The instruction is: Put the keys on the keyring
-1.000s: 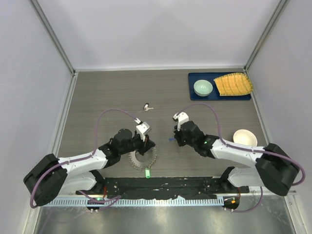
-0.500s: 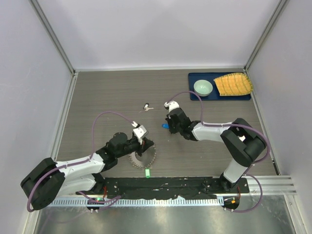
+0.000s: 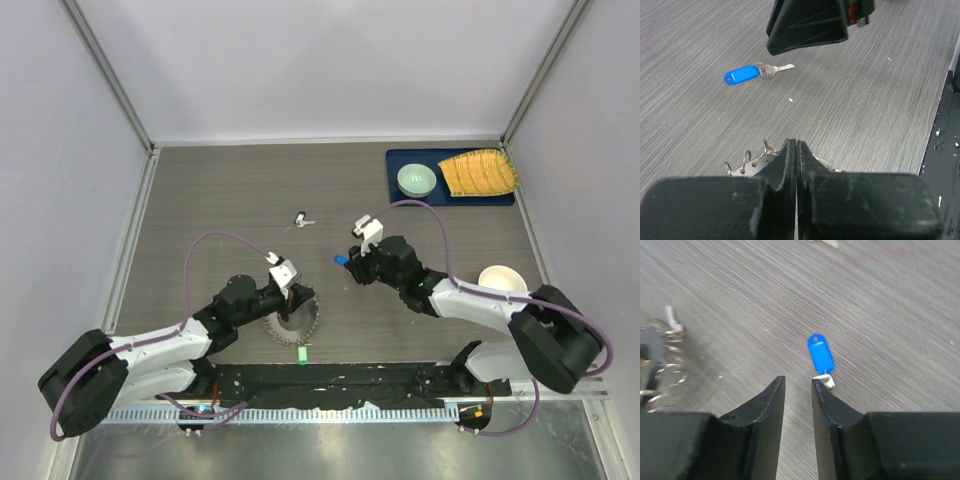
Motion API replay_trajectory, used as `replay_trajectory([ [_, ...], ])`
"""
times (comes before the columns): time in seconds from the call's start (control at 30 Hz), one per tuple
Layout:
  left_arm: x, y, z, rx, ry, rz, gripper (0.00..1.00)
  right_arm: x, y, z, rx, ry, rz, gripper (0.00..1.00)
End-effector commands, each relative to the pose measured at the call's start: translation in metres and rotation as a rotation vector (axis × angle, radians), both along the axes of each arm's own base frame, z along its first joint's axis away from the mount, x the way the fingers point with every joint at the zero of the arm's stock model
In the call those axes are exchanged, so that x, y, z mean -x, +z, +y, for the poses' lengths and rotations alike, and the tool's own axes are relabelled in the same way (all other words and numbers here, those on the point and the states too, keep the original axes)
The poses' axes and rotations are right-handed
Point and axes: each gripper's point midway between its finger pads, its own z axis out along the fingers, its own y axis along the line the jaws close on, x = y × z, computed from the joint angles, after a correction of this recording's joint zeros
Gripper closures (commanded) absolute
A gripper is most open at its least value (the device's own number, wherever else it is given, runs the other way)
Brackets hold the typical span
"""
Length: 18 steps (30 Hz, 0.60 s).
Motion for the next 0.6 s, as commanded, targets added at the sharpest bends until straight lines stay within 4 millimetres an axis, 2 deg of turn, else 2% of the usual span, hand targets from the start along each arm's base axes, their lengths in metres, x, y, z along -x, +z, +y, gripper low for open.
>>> replay_trajectory([
  [0.0,-0.003,0.026,-0.005,0.065,-0.026,-0.1,1.0,0.012,0.043,0.022,-0.102,0.201,-0.176,0.65],
  [0.13,0.004,0.028,-0.01,0.076,-0.074,-0.107,1.0,0.043,0.043,0.041,-0.149,0.432,-0.208,0.7],
  [0.17,0.005,0.029,-0.01,0.079,-0.08,-0.109,1.0,0.055,0.043,0.048,-0.179,0.514,-0.207,0.71],
  [0.27,0.009,0.031,-0.011,0.088,-0.098,-0.114,1.0,0.074,0.047,0.056,-0.228,0.639,-0.238,0.71],
  [0.43,0.013,0.034,-0.012,0.095,-0.122,-0.116,1.0,0.091,0.048,0.066,-0.263,0.766,-0.226,0.71],
  [0.57,0.014,0.034,-0.014,0.098,-0.134,-0.114,1.0,0.097,0.048,0.071,-0.281,0.818,-0.217,0.71],
])
